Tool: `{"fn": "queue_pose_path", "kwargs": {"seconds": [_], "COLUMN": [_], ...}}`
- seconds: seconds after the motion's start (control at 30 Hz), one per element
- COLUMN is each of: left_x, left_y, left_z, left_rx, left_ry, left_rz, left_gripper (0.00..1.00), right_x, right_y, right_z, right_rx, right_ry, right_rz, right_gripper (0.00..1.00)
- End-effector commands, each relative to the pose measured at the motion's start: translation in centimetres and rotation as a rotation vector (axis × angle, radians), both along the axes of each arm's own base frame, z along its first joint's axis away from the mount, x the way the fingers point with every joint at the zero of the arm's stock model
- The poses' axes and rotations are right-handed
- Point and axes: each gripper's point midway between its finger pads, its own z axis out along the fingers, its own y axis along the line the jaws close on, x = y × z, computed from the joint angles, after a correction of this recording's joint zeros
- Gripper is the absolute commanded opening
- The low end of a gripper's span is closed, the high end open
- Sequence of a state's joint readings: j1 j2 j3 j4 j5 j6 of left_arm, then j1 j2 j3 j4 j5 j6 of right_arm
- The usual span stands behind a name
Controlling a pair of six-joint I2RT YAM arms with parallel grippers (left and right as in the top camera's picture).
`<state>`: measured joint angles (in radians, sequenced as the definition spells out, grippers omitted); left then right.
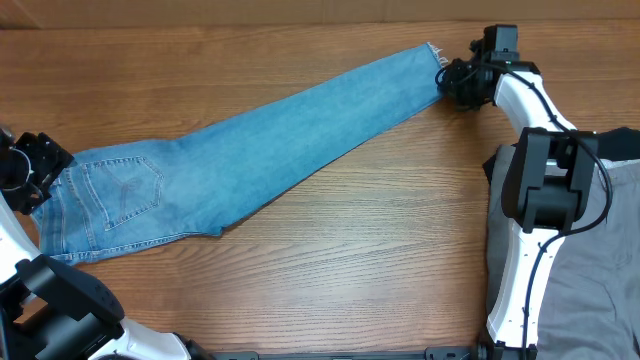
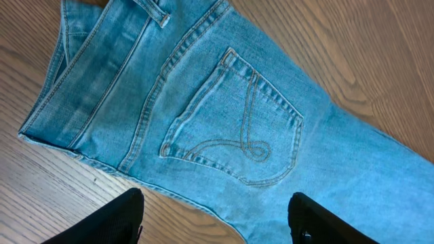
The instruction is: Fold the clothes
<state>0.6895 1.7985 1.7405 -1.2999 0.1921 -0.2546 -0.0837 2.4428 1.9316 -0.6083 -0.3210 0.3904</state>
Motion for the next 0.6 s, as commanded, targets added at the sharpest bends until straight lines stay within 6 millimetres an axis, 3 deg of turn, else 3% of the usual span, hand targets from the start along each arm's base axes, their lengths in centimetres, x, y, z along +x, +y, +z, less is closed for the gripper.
{"fn": "queue_pose_path", "kwargs": {"seconds": [0.0,0.1,0.2,0.33,0.37,0.43,0.57], "left_x": [0.2,-0.1,-0.2,-0.6,-0.7,-0.5,1.8], "left_y": [0.2,0.0,-0.2,-0.8,-0.9,-1.2,-4.1], "left_z": [0.6,0.5,0.4,-0.7,-1.2,-4.0,-7.2], "left_rx": [0.006,0.002,-0.005,-0.016,-0.017,-0.012,-0.090], "left_ry": [-0.017,-0.008,0.000,0.029,0.039,0.057,-0.063], "left_rz": [-0.032,-0.047,-0.047,-0.099,-0.101,-0.118,-0.242], "left_gripper": [0.71,0.73,0.77,0.73,0.73,0.76,0.77], "right_x": [0.4,-0.1,-2.1,-5.0,-5.4,-6.7,-7.6], "right_y": [-1.9,-4.9,-10.0,-12.9,-13.1,-12.7,-12.0], "right_z": [2.6,5.9,11.7,16.0,16.6,17.9,17.6], "right_rx": [0.014,0.009,-0.001,0.016,0.015,0.006,0.015], "right_ry": [-0.042,-0.069,-0.110,-0.121,-0.123,-0.128,-0.085], "right_rz": [-0.022,-0.073,-0.167,-0.226,-0.221,-0.170,-0.159], "right_gripper": [0.04,0.04,0.04,0.04,0.04,0.04,0.04]}}
